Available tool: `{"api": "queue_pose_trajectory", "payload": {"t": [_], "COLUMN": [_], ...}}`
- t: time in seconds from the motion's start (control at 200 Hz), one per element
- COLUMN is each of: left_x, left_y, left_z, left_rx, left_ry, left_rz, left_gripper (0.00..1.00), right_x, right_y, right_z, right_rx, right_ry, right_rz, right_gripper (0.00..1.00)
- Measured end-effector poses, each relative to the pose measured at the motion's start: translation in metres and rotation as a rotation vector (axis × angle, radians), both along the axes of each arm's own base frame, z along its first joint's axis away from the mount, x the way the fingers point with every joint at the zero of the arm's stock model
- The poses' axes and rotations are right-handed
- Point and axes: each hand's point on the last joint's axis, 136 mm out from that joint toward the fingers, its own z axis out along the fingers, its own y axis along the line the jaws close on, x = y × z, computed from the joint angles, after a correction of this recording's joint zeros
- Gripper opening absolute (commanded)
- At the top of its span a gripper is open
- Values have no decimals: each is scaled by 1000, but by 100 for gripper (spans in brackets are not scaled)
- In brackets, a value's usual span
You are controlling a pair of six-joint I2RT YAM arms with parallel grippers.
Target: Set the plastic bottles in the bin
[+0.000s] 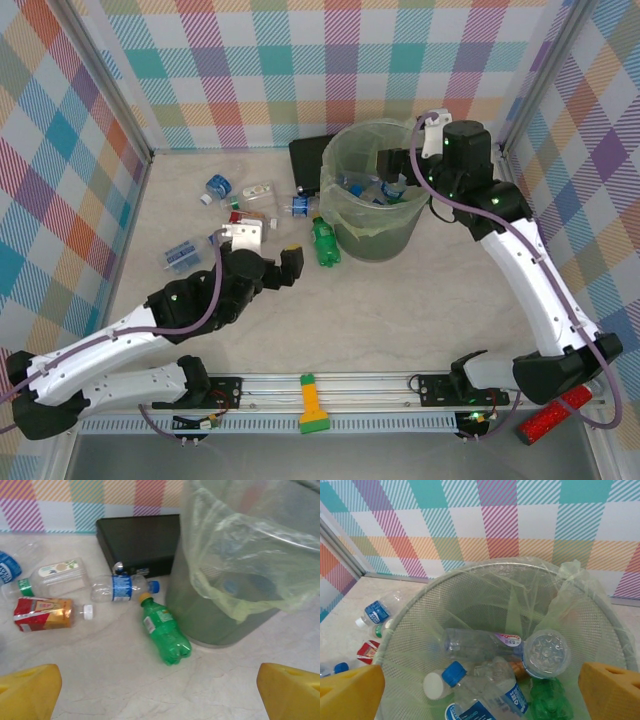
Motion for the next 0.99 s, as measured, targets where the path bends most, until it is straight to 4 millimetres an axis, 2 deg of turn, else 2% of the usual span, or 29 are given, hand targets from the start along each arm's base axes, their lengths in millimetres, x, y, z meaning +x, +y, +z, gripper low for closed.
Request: {"api": "queue_pose_trajectory", "payload": {"t": [0.135,0.24,0.34,0.44,0.66,0.83,0.995], "left_x": [20,30,38,46,74,96,111], "left_y": [16,17,4,-18,-59,-70,-79], "left_z": [-19,-43,-70,-98,-157,-179,-205], "left_rx": [-11,-14,-11,-41,-173,-280,-322], "left_ry": [74,148,232,319,481,530,579], "left_rz": [89,117,113,95,89,108,126], "left_gripper": [100,100,96,94,92,91,87], "right_x": [-11,-21,-30,-37,-51,-60,-60], "right_y": [3,6,8,10,7,4,6], "right_z": [10,15,14,13,20,25,19], "right_rx": [46,78,98,116,145,160,163], "right_ry": [-10,-12,-6,4,-13,-26,-9], "right_rz": [29,50,71,82,97,104,109], "right_gripper": [99,99,99,99,99,99,99]}}
